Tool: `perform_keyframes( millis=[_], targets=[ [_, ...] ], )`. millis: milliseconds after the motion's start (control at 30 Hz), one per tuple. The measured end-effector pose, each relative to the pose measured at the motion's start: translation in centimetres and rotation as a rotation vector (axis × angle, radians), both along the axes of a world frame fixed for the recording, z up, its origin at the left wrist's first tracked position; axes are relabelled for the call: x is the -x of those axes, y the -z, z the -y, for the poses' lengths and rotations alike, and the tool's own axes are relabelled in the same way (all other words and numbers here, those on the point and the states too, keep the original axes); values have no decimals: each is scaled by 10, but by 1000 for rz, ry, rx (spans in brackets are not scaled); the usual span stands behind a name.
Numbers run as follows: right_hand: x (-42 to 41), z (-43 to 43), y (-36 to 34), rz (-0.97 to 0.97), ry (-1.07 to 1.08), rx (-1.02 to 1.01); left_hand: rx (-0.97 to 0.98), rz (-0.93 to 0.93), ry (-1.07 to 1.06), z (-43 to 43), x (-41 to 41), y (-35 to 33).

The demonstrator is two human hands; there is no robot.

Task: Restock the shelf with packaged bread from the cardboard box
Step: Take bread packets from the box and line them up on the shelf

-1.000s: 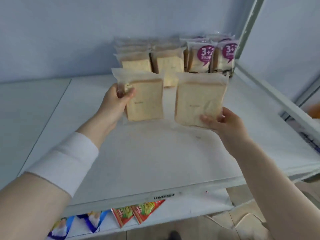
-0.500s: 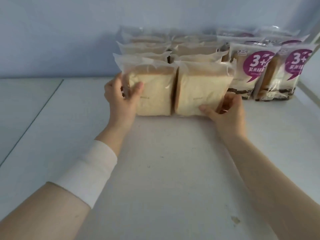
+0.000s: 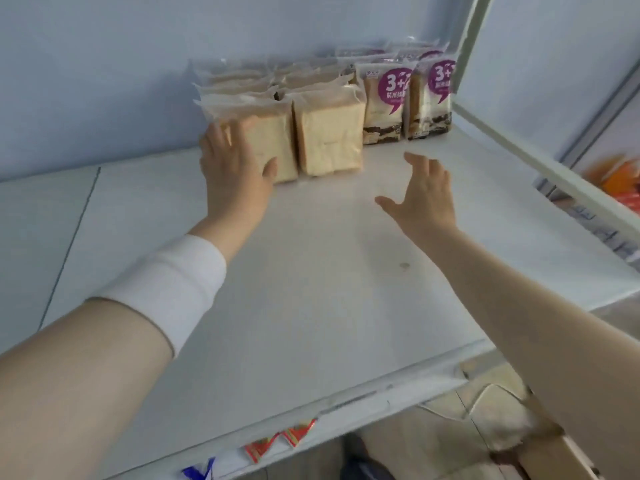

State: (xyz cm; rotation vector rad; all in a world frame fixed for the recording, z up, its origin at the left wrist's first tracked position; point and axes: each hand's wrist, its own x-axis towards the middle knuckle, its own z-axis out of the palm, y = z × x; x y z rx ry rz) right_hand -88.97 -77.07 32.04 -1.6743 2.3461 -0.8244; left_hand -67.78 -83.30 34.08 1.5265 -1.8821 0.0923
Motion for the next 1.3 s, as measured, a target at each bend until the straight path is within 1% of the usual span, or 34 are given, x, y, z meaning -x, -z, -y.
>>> perform_keyframes(
  millis=[33, 100, 167, 233, 367, 467, 633, 767, 900, 1067, 1167, 1233, 1300],
  targets=[
    [3, -20, -2, -72, 14, -29, 6, 158, 117, -17, 8, -4],
    [15, -64, -4, -199, 39, -90, -51, 450, 314, -51, 35, -11],
    [36, -108, -6, -282, 88, -133, -94, 643, 414, -84, 74, -16],
    [62, -155, -6, -312, 171, -180, -125, 754, 479, -121, 120, -18],
    [125, -254, 5, -318, 319, -292, -158, 761, 650, -201, 220, -6],
    [178, -346, 27, -268, 455, -426, -176, 795, 832, -281, 303, 22],
    [246, -513, 111, -113, 673, -662, -261, 931, 1066, -412, 411, 115],
    [280, -593, 174, 55, 794, -821, -406, 1048, 1180, -475, 462, 183],
    [321, -613, 220, 154, 831, -882, -528, 1146, 1203, -492, 509, 239],
    [383, -603, 285, 280, 872, -921, -681, 1142, 1248, -486, 587, 310],
    [419, -591, 334, 361, 868, -944, -737, 1168, 1258, -481, 630, 361],
    [442, -581, 371, 422, 877, -899, -828, 1157, 1238, -480, 654, 402],
    [465, -570, 421, 529, 898, -811, -963, 1102, 1177, -479, 678, 456]
  ],
)
